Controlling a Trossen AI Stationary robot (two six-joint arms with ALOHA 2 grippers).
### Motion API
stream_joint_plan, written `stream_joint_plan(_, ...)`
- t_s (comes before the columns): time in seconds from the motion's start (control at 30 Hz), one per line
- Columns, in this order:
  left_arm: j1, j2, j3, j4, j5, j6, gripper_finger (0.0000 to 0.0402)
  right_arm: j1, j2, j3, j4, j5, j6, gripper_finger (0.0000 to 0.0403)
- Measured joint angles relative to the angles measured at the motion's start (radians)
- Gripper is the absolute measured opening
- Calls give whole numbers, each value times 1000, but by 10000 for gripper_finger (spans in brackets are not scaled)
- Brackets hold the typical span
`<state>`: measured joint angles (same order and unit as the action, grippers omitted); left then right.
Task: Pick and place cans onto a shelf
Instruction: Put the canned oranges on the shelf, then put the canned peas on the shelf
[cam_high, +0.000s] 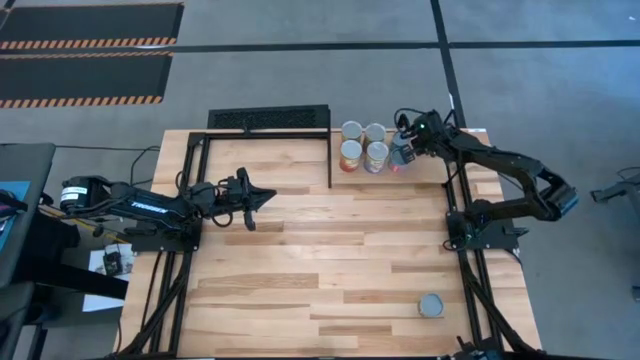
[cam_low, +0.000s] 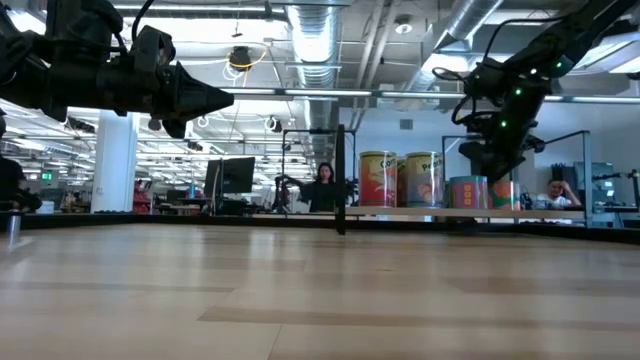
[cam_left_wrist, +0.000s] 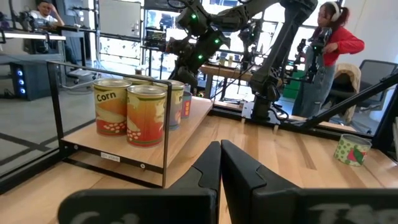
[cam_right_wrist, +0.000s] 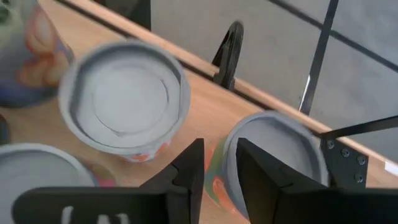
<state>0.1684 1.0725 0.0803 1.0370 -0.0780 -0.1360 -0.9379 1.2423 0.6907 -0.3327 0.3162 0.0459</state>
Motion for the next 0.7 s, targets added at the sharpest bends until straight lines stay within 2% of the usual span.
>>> stream_joint_plan(0.23,0,0,0,0,0,0,0,3,-125,0,-15,0,-2,121)
stream_joint_plan(0.4,0,0,0,0,0,0,0,72,-268,0,-149,-4,10,103)
stream_joint_plan(0.53,0,0,0,0,0,0,0,223,-369,0,-280,-1,90,58)
stream_joint_plan(0.63,0,0,0,0,0,1,0,396,-424,0,-316,5,170,17)
stream_joint_plan(0.7,0,0,0,0,0,1,0,534,-441,0,-316,40,225,8)
